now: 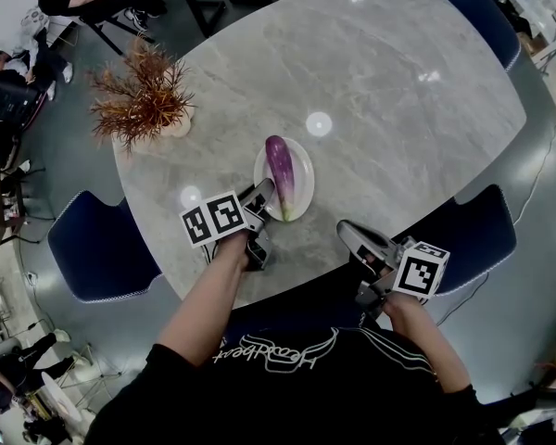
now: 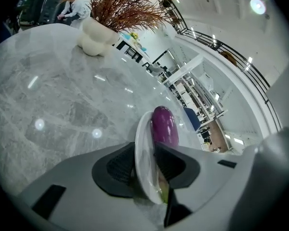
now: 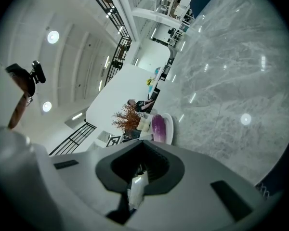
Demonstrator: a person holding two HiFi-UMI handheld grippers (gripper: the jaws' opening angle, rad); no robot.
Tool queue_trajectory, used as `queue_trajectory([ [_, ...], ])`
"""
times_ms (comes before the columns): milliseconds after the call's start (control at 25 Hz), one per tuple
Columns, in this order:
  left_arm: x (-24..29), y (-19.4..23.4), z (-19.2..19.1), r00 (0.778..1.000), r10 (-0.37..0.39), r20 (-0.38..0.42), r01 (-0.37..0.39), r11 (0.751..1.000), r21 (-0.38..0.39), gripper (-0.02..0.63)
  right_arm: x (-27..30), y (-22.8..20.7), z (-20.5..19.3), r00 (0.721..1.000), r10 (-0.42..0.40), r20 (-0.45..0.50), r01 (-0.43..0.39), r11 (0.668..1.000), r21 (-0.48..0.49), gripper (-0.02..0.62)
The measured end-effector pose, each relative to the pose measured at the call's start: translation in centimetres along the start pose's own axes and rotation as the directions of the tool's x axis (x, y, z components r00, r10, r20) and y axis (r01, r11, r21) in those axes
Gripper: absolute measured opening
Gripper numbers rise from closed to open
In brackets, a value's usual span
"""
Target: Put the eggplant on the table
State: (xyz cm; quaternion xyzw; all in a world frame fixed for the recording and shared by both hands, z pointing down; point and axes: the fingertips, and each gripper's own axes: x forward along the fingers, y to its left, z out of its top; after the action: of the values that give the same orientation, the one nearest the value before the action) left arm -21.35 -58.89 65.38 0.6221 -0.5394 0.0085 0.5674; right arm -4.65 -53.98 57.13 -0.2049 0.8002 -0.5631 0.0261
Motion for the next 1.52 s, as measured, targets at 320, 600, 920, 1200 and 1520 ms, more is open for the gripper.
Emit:
queue_trajectory([
  [320, -1.6, 0.3, 0.0, 1.0, -0.01, 0.017, 0.01, 1.0, -0.017, 0.118, -0.3, 1.2, -0.5, 1.0, 0.013, 0.005, -0.013, 1.0, 0.0, 0.006],
  [600, -4.6, 0.2, -0.5, 0.999, -0.033, 0.037, 0.033, 0.999, -0.008, 0.118, -0.2, 3.3, -2.0, 1.0, 0.021, -0.017, -0.022, 0.999, -0.042, 0.006],
  [920, -10.2, -3.0, -2.4, 0.982, -0.181, 0.053, 0.181, 0.983, -0.001, 0.116, -1.3, 6.6, -3.6, 0.999, 0.043, -0.008, -0.044, 0.995, -0.089, 0.006],
  [1200, -16.8, -7.6, -4.6, 0.945, -0.313, 0.097, 0.301, 0.946, 0.119, 0.02, -3.2, 10.8, -5.9, 0.997, 0.072, 0.026, -0.066, 0.983, -0.174, 0.006],
  [1520, -23.7, -11.4, -8.2, 0.899, -0.436, 0.051, 0.413, 0.879, 0.24, 0.008, -4.5, 15.2, -9.6, 0.992, 0.115, 0.043, -0.101, 0.964, -0.244, 0.006],
])
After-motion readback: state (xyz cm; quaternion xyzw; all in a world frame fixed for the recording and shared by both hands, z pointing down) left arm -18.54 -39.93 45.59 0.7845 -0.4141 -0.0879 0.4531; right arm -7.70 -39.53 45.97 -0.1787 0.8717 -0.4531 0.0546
